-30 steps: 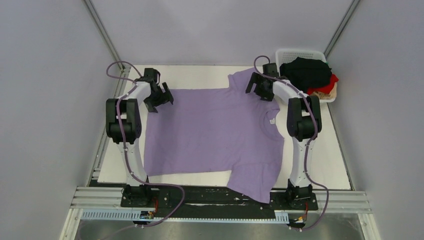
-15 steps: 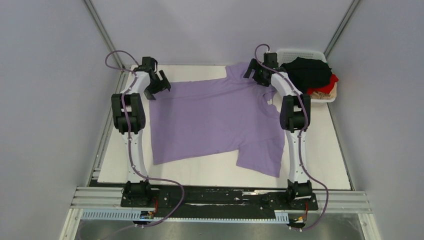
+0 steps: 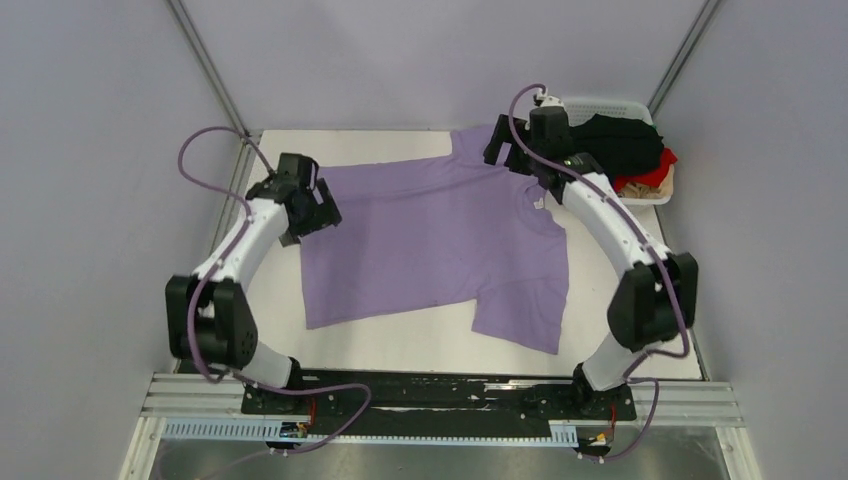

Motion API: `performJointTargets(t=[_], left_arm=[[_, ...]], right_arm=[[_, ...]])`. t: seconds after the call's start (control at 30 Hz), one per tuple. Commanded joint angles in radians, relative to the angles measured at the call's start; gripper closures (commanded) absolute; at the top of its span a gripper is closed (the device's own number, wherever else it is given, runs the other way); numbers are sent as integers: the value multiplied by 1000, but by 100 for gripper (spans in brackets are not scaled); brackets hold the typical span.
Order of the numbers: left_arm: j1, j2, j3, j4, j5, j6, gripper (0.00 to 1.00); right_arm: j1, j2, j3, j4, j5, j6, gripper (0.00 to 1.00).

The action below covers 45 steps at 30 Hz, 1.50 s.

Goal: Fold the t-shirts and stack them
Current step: Grab the side of the flattened tshirt closest away from the robot with both arms

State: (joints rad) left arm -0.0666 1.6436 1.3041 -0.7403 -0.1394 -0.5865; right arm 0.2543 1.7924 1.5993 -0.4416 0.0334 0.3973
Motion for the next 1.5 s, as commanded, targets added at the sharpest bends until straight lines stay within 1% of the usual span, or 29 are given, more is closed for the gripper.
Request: performJointTargets(t=[0.0,0.1,0.2,0.23,0.27,0.3,0.4,0.43,0.6,0.7,0.77,0.97,1.03,1.07,1.2,1.23,1.3,1.33,1.4,1.47], left_arm=[[-138,-271,-284,-124,-114,-147,0],[-196,-461,-423,-192,-115,-286,4],[-208,-604,-566,-221,-135,-418,9],[-208,-664,-588,-224,-137,-445,13],[-209,-687,-628,-220,-134,-487,16],[-209,-726,-646,-209,-126,-503,22],[-209,-761,-716,-151,-96,-582,31],[-209,-761,-736,-142,-87,-597,34],[-209,-731,-775,-115,-85,-666,35],[-210,-710,-796,-116,-115,-690,37],[-210,-692,-819,-91,-137,-709,38],[-210,-612,-844,63,-209,-772,50],[-210,-575,-832,87,-228,-789,55],[-210,-553,-827,87,-237,-794,60],[-210,-499,-805,107,-292,-801,73],[-209,-490,-801,116,-307,-799,75],[-208,-467,-789,128,-321,-787,84],[-207,-452,-784,131,-323,-780,96],[-208,-438,-767,133,-334,-759,100],[-207,-439,-730,111,-386,-738,100]], right_arm=[[15,-227,-254,67,100,117,0],[4,-351,-403,84,124,164,0],[-34,-428,-497,91,140,181,0],[-46,-446,-522,91,131,186,0],[-57,-460,-540,91,115,189,0],[-66,-472,-555,93,97,189,0],[-80,-486,-582,96,58,179,0],[-83,-487,-588,96,54,178,0],[-102,-483,-595,96,48,181,0],[-114,-481,-595,96,49,181,0],[-122,-480,-597,97,47,181,0],[-137,-476,-603,105,34,178,0],[-141,-475,-603,105,33,176,0],[-143,-476,-605,105,34,175,0],[-154,-489,-616,106,45,174,0],[-159,-495,-619,103,47,174,0],[-165,-510,-624,94,55,173,0],[-168,-519,-626,86,59,174,0],[-173,-540,-636,64,63,176,0],[-174,-563,-647,24,56,167,0]])
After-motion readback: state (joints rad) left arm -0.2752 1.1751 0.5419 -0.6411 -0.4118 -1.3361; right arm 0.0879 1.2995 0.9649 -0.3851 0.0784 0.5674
